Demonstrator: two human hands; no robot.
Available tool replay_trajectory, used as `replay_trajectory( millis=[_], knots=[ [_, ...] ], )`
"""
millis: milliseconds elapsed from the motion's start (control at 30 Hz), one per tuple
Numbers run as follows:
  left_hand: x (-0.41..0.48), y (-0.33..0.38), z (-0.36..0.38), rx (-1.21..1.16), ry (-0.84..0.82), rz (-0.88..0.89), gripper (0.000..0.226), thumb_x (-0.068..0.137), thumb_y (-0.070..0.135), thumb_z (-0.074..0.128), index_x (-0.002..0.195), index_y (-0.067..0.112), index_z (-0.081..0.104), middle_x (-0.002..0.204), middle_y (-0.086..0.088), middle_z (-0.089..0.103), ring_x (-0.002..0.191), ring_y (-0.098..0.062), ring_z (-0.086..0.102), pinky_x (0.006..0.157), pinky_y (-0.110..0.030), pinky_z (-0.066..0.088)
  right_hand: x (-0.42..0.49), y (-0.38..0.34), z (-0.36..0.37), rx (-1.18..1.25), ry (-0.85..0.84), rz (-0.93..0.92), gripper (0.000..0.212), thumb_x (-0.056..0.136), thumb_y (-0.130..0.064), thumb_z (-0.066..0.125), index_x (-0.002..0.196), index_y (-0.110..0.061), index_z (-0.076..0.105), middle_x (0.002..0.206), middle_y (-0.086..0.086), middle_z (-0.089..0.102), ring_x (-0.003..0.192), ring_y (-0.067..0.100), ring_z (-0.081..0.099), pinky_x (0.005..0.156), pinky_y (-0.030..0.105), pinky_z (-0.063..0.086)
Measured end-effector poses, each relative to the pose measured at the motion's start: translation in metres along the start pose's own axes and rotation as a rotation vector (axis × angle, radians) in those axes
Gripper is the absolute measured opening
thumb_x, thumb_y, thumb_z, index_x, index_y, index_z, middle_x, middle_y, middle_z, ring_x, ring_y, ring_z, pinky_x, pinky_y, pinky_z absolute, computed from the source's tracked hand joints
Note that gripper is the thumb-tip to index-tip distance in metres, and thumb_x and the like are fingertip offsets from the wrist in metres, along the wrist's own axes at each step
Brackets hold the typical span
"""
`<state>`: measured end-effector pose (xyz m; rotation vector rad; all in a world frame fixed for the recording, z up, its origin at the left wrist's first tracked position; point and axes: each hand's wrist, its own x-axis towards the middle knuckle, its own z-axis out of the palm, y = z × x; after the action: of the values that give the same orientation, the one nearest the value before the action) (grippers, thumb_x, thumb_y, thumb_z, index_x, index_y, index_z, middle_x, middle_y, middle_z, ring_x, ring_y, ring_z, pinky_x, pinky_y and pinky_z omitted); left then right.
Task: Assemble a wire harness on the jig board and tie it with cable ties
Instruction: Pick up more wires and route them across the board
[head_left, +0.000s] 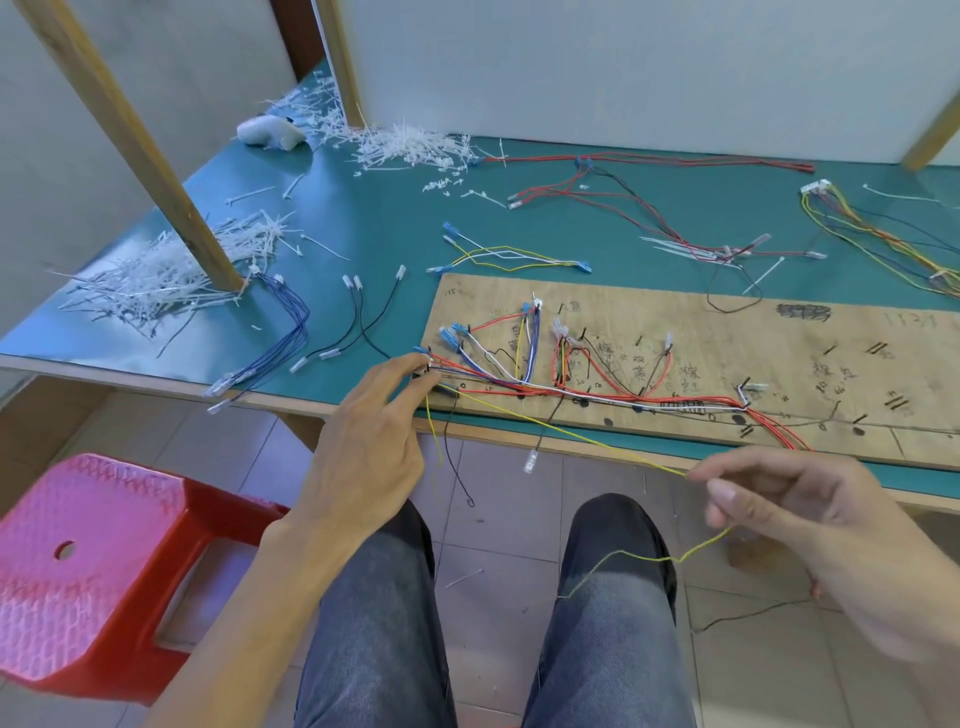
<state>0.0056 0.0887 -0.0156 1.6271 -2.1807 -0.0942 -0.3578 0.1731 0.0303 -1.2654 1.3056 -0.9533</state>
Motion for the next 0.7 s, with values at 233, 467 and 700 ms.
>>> replay_trajectory(
  millis=[233,467,700],
  knots=[
    [0.000,-0.003,-0.002,0.050,0.037,0.058,0.067,0.078,-0.007,0.049,0.141,0.011,0.063,0.144,0.000,0.058,0.135,-0.031,0.042,0.113,-0.042,0.042,0.004,0.010,-0.013,0.277,0.043,0.051,0.046,0.081,-0.037,0.089,0.106,-0.001,0.078,0.079,0.016,0.064,0.073,0.022,0.060,0.068,0.026,0.055],
    [-0.007,0.001,-0.007,0.069,-0.029,0.047,0.074,0.079,-0.007,0.052,0.151,0.011,0.052,0.152,0.001,0.053,0.131,-0.032,0.045,0.111,-0.048,0.045,0.012,0.023,-0.019,0.538,0.084,0.184,0.029,0.084,-0.005,0.066,0.111,-0.001,0.079,0.091,0.013,0.072,0.068,0.013,0.067,0.069,0.026,0.062],
    [-0.001,0.019,-0.018,0.119,-0.071,0.006,0.077,0.079,-0.001,0.058,0.152,0.021,0.048,0.155,0.000,0.048,0.123,-0.034,0.038,0.100,-0.056,0.046,0.027,0.016,-0.010,0.524,0.248,0.170,0.021,0.084,-0.005,0.069,0.100,-0.005,0.083,0.095,0.016,0.076,0.067,0.013,0.069,0.062,0.023,0.062]
  ],
)
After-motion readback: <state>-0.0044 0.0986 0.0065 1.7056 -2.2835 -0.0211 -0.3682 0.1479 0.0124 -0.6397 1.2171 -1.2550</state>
